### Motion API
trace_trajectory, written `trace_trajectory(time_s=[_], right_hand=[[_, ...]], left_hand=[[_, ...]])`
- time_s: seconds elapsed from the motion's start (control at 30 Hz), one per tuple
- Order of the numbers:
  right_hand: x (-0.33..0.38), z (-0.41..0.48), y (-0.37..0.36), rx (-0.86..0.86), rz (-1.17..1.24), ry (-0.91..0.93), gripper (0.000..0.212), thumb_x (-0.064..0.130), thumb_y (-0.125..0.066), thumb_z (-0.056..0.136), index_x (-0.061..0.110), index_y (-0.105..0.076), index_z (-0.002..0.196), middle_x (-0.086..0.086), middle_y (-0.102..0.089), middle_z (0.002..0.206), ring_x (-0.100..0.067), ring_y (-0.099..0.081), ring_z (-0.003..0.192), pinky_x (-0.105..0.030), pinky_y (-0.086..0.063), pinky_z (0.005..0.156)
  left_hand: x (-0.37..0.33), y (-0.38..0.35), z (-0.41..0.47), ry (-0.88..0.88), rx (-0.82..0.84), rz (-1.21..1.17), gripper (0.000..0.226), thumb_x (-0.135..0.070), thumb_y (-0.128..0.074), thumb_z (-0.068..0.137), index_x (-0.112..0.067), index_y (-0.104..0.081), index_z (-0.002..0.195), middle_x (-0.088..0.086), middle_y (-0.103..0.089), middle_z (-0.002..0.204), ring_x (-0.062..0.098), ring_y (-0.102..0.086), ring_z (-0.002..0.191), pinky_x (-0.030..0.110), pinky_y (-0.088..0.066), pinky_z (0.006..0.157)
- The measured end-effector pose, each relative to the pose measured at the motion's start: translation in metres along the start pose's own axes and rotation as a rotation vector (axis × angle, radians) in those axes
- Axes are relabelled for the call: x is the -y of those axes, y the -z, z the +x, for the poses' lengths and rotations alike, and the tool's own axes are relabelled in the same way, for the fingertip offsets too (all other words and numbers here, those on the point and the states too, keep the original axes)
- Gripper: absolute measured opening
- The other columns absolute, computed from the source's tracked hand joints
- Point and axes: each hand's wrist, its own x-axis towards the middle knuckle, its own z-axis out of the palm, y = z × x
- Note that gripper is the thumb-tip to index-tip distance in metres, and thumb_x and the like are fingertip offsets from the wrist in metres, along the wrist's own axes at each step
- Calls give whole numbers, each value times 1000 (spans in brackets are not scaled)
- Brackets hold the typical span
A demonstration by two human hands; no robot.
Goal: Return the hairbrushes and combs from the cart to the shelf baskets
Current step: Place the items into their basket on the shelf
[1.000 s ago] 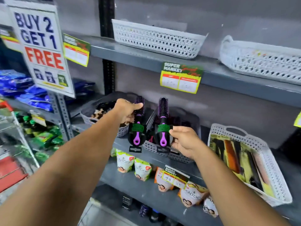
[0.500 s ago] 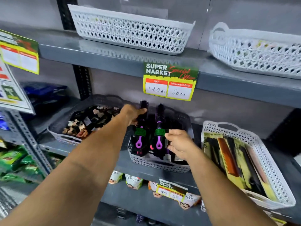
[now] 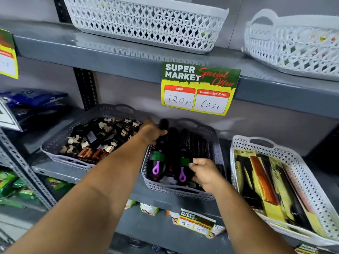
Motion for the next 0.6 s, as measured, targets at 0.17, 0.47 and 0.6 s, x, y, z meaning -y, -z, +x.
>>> trace_trajectory(time_s=[0.17, 0.47, 0.6], right_hand=[[-5, 6, -2, -22, -13, 0, 41, 6, -58, 93, 4, -50, 133, -13, -57, 132, -26, -55, 120, -36, -49, 86], [-9, 10, -6, -20, -119, 25, 27, 1, -57, 91, 2, -60, 118, -15, -65, 107, -25, -63, 101, -44, -52, 94], [-14, 19, -9, -11, -215, 48, 27, 6, -64, 84, 6, -67, 111, -17, -71, 107, -31, -68, 99, -51, -55, 91]], left_hand=[[-12, -3, -26, 3, -10, 132, 54, -28, -81, 74, 3, -58, 112, 15, -68, 102, 30, -70, 82, 42, -62, 68], [-19, -9, -39, 24, -31, 431, 56, -29, -74, 82, 6, -52, 120, 18, -73, 99, 26, -66, 58, 39, -60, 67], [-19, -10, -39, 0, -41, 488, 60, -31, -72, 84, 7, -49, 124, 18, -72, 101, 23, -61, 52, 33, -58, 63]])
